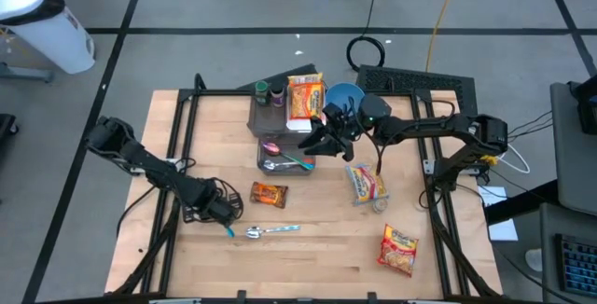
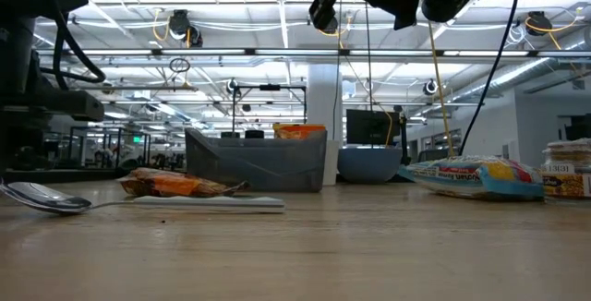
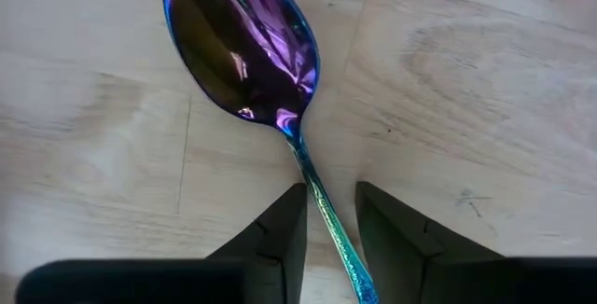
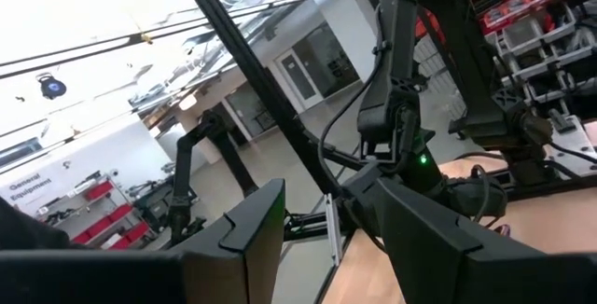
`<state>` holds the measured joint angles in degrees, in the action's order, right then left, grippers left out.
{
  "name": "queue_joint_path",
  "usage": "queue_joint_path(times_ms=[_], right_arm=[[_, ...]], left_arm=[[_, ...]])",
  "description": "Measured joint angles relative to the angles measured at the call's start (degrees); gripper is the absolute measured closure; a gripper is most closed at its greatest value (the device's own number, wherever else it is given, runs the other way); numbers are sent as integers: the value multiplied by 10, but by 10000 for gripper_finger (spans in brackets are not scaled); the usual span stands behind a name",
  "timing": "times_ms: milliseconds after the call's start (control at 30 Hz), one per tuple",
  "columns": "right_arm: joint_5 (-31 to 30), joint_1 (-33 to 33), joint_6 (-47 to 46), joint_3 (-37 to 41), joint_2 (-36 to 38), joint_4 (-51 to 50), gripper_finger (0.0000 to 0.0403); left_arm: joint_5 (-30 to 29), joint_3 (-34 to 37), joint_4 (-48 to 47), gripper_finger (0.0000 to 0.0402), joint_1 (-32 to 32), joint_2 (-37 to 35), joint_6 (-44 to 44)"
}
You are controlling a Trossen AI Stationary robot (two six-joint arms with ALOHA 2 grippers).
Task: Pick & Place Food Item
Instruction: Put the blue spoon into the bottom black bin
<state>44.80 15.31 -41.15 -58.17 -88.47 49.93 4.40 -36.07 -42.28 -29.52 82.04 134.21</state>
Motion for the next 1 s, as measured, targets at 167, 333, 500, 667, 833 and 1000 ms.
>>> queue_joint_path(times_ms=[167,333,500,667,833,1000], right_arm=[[-1,0,0,0,0,0,243],[-15,0,0,0,0,0,243],[-14,0,0,0,0,0,243],[-14,0,0,0,0,0,243],[-13,0,0,0,0,0,243],[-13,0,3,0,0,0,243]], left_arm=[[1,0,1,341,0,0,-4],[0,0,3,386,0,0,-16],[0,1,4,384,0,0,-19],[-9,1,11,391,0,0,-30],[-9,1,6,390,0,-15,-49],[-18,4,0,395,-1,-34,-51]])
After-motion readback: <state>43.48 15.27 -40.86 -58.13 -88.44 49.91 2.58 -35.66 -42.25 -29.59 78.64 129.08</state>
